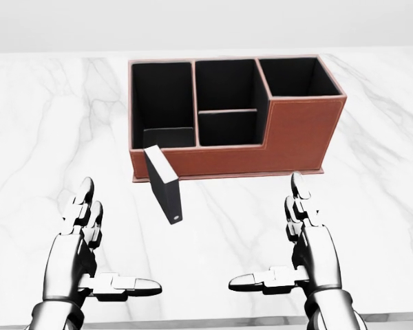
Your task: Pick up the book and place it in the right compartment of the caddy.
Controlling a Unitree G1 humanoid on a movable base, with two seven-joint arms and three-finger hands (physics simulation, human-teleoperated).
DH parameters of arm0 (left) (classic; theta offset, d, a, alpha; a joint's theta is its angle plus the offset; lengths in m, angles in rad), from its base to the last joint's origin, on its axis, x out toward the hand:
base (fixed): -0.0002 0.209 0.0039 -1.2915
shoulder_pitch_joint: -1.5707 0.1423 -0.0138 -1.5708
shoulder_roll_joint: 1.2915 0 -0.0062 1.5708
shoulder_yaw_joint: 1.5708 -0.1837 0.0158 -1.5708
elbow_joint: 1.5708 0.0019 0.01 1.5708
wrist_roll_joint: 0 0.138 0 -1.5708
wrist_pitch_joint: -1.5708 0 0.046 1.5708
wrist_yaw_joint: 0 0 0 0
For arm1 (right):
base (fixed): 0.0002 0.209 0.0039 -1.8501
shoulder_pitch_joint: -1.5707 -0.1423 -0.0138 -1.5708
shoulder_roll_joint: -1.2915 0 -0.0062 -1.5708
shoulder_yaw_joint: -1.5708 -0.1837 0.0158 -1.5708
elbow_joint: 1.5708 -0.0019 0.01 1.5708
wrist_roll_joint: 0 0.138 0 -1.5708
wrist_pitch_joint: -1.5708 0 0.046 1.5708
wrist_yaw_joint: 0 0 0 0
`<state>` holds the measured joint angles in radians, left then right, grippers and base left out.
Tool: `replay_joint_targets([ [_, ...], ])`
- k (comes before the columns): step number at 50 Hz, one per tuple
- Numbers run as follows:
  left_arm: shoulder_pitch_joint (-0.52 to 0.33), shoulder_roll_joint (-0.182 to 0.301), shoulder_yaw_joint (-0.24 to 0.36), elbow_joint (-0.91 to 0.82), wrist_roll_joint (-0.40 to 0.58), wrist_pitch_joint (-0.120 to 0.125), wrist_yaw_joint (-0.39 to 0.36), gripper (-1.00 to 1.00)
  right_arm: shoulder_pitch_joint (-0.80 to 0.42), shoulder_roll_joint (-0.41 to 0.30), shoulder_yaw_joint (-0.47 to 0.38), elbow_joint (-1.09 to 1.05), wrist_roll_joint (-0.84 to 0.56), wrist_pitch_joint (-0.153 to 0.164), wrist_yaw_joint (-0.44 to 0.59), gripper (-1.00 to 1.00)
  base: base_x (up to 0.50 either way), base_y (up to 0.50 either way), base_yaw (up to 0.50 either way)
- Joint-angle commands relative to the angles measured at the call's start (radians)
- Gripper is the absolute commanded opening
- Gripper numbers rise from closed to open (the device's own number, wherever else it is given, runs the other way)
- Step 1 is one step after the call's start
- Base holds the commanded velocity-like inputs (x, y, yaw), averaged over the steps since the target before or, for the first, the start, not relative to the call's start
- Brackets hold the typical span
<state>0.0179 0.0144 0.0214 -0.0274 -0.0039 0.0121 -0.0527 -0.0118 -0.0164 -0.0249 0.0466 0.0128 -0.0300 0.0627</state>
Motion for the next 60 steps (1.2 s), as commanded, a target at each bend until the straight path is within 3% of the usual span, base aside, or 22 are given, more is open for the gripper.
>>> replay_joint_targets([
  [1,0.001,0.0,-0.001,-0.008,0.005,0.008,0.0,1.0,-0.002,0.0,0.0,0.008,0.0,-0.006,-0.001,1.0,0.45,0.0,0.0],
  [23,-0.002,0.0,0.0,0.001,0.007,0.0,0.001,1.0,0.003,0.0,0.002,-0.004,-0.004,-0.007,0.0,1.0,0.45,0.0,0.0],
  [28,-0.01,0.001,0.003,0.025,0.008,-0.018,0.003,1.0,0.009,0.001,0.008,-0.03,-0.012,0.007,-0.002,1.0,0.45,0.0,0.0],
  [34,-0.011,0.001,0.007,0.026,0.002,-0.035,0.006,1.0,0.013,0.002,0.015,-0.046,-0.041,-0.034,-0.009,1.0,0.22,0.0,0.0],
  [37,-0.006,-0.001,0.011,-0.003,0.009,-0.072,0.025,1.0,0.017,0.004,0.02,-0.066,-0.042,-0.057,-0.003,1.0,0.0,0.0,0.0],
  [39,-0.003,-0.002,0.018,-0.04,-0.006,-0.066,0.03,1.0,0.022,0.004,0.022,-0.089,-0.055,-0.057,-0.009,1.0,0.0,0.0,0.0],
  [40,0.004,-0.004,0.026,-0.086,-0.021,-0.082,0.035,1.0,0.028,0.008,0.022,-0.131,-0.042,-0.057,-0.006,1.0,0.0,0.0,0.0],
  [49,0.031,-0.008,0.027,-0.23,-0.067,-0.089,0.044,1.0,0.045,0.011,0.026,-0.228,-0.018,-0.057,-0.004,1.0,0.0,0.0,0.0],
  [51,0.033,-0.009,0.028,-0.239,-0.075,-0.099,0.042,1.0,0.048,0.012,0.026,-0.234,-0.011,-0.057,-0.002,1.0,0.0,0.0,0.0],
  [56,0.03,-0.009,0.028,-0.238,-0.079,-0.099,0.042,1.0,0.045,0.013,0.03,-0.223,-0.012,-0.057,0.0,1.0,0.0,0.0,0.0],
  [58,0.025,-0.003,0.028,-0.232,-0.06,-0.078,0.051,1.0,0.048,0.013,0.033,-0.234,-0.012,-0.057,0.0,1.0,0.0,0.0,0.0],
  [60,0.024,-0.004,0.028,-0.232,-0.059,-0.077,0.05,1.0,0.048,0.013,0.033,-0.235,-0.012,-0.057,0.0,1.0,0.0,0.0,0.0],
])
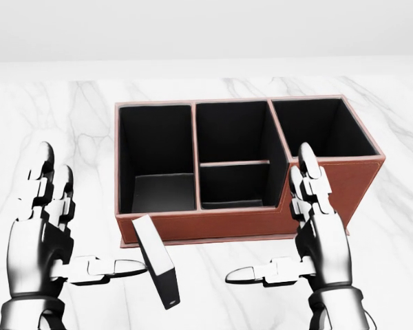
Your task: Pick up the book and place it in the right compartment of the caddy.
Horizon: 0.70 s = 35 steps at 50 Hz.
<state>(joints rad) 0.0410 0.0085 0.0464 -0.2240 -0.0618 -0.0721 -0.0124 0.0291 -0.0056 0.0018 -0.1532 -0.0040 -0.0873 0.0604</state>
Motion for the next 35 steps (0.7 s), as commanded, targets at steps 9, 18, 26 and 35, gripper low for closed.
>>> replay_joint_targets([
  [9,0.001,0.001,0.003,-0.034,0.009,0.0,0.013,1.0,0.005,0.007,0.017,-0.011,-0.007,0.0,-0.002,1.0,0.0,0.0,0.0],
  [18,0.006,0.0,0.003,-0.058,0.011,0.02,0.013,1.0,0.003,0.02,0.055,0.082,-0.035,0.0,-0.011,1.0,0.0,0.0,0.0],
  [26,0.006,0.001,0.004,-0.057,0.009,0.018,0.011,1.0,-0.004,0.045,0.112,0.221,-0.067,0.0,-0.026,1.0,0.0,0.0,0.0],
  [35,0.007,0.0,0.002,-0.067,0.011,0.028,0.012,1.0,-0.008,0.06,0.148,0.297,-0.087,0.0,-0.036,1.0,0.0,0.0,0.0],
])
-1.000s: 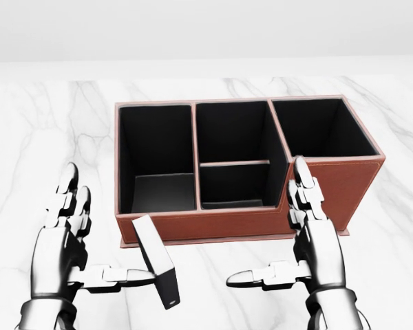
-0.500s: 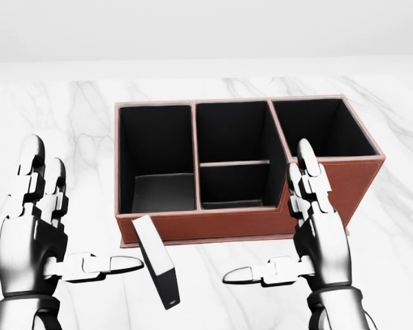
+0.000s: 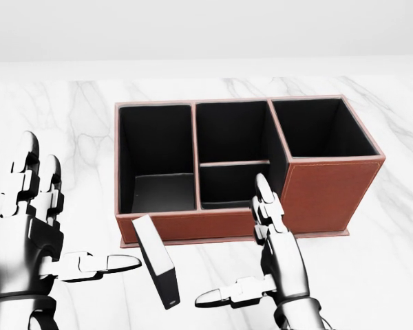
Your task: Pick up the book and place it in the right compartment of the caddy.
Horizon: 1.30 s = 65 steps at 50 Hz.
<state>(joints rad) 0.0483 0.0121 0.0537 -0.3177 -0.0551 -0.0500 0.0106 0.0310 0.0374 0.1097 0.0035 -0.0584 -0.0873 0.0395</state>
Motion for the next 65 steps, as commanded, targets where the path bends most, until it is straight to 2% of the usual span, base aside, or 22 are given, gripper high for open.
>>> replay_joint_targets([
  [1,-0.001,-0.004,-0.005,0.03,0.004,0.004,-0.012,1.0,-0.009,0.02,0.046,0.146,-0.036,0.0,-0.016,1.0,0.0,0.0,0.0],
  [3,-0.001,-0.004,-0.005,0.033,0.004,0.0,-0.012,1.0,-0.007,0.023,0.054,0.151,-0.041,0.0,-0.017,1.0,0.0,0.0,0.0],
  [5,0.0,-0.004,-0.006,0.026,0.005,0.007,-0.011,1.0,-0.011,0.027,0.061,0.166,-0.046,0.0,-0.02,1.0,0.0,0.0,0.0],
  [10,-0.001,-0.004,-0.005,0.045,0.005,-0.01,-0.013,1.0,-0.01,0.037,0.084,0.177,-0.061,0.0,-0.027,1.0,0.0,0.0,0.0],
  [17,-0.002,-0.003,-0.004,0.05,0.004,-0.014,-0.014,1.0,-0.017,0.053,0.116,0.216,-0.083,0.0,-0.037,1.0,0.0,0.0,0.0],
  [22,-0.003,-0.003,-0.003,0.06,0.003,-0.022,-0.016,1.0,-0.024,0.059,0.122,0.223,-0.085,0.0,-0.039,1.0,0.0,0.0,0.0],
  [31,0.0,-0.003,-0.003,0.051,0.003,-0.019,-0.015,1.0,-0.05,0.075,0.13,0.295,-0.097,0.0,-0.048,1.0,0.0,0.0,0.0],
  [34,-0.002,-0.003,-0.003,0.063,0.004,-0.027,-0.016,1.0,-0.058,0.084,0.136,0.306,-0.105,0.0,-0.049,1.0,0.0,0.0,0.0],
  [50,-0.001,-0.003,-0.006,0.038,0.007,-0.005,-0.015,1.0,-0.12,0.119,0.138,0.402,-0.132,0.0,-0.06,1.0,0.0,0.0,0.0],
  [65,0.002,-0.003,-0.006,0.04,0.007,-0.009,-0.018,1.0,-0.207,0.153,0.114,0.589,-0.165,0.0,-0.081,1.0,0.0,0.0,0.0],
])
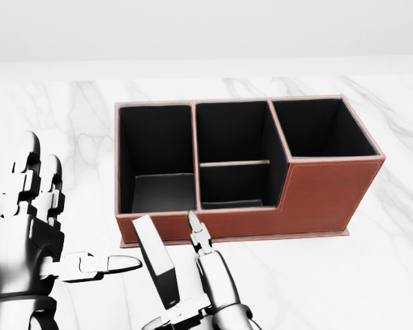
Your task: Pick up the book and place it in the right compartment of the caddy.
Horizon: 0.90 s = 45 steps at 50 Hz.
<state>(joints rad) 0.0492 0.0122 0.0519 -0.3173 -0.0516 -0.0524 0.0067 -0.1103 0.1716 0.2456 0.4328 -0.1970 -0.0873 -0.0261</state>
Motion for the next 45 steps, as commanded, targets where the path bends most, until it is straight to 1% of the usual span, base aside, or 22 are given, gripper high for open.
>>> replay_joint_targets([
  [1,0.001,-0.003,-0.004,0.04,0.003,-0.007,-0.014,1.0,-0.073,0.021,-0.026,0.174,-0.029,0.0,-0.017,1.0,0.0,0.0,0.0],
  [4,0.0,-0.003,-0.004,0.039,0.003,-0.005,-0.013,1.0,-0.097,0.026,-0.037,0.224,-0.035,0.0,-0.024,1.0,0.0,0.0,0.0],
  [12,-0.004,-0.003,-0.003,0.048,0.003,-0.01,-0.014,1.0,-0.146,0.032,-0.059,0.292,-0.043,0.0,-0.03,1.0,0.0,0.0,0.0],
  [14,-0.003,-0.003,-0.003,0.05,0.003,-0.011,-0.014,1.0,-0.166,0.033,-0.067,0.336,-0.045,0.0,-0.037,1.0,0.0,0.0,0.0],
  [23,-0.003,-0.003,-0.003,0.05,0.003,-0.011,-0.014,1.0,-0.194,0.042,-0.079,0.393,-0.052,0.0,-0.034,1.0,0.0,0.0,0.0],
  [24,-0.003,-0.003,-0.003,0.05,0.003,-0.011,-0.015,1.0,-0.192,0.043,-0.078,0.389,-0.052,0.0,-0.031,-0.41,0.0,0.0,0.0],
  [25,-0.003,-0.003,-0.003,0.05,0.003,-0.011,-0.014,1.0,-0.192,0.044,-0.079,0.388,-0.052,0.0,-0.032,-1.0,0.0,0.0,0.0],
  [27,-0.003,-0.003,-0.003,0.05,0.004,-0.012,-0.014,1.0,-0.195,0.045,-0.079,0.397,-0.056,0.0,-0.037,-1.0,0.0,0.0,0.0],
  [28,-0.002,-0.003,-0.004,0.054,0.004,-0.018,-0.016,1.0,-0.196,0.045,-0.08,0.4,-0.054,0.0,-0.033,-1.0,0.0,0.0,0.0],
  [35,-0.003,-0.003,-0.004,0.047,0.003,-0.01,-0.015,1.0,-0.191,0.045,-0.08,0.387,-0.054,0.0,-0.032,-1.0,0.0,0.0,0.0],
  [45,-0.004,-0.003,-0.004,0.045,0.004,-0.008,-0.015,1.0,-0.188,0.04,-0.084,0.383,-0.055,0.0,-0.037,-1.0,0.0,0.0,0.0],
])
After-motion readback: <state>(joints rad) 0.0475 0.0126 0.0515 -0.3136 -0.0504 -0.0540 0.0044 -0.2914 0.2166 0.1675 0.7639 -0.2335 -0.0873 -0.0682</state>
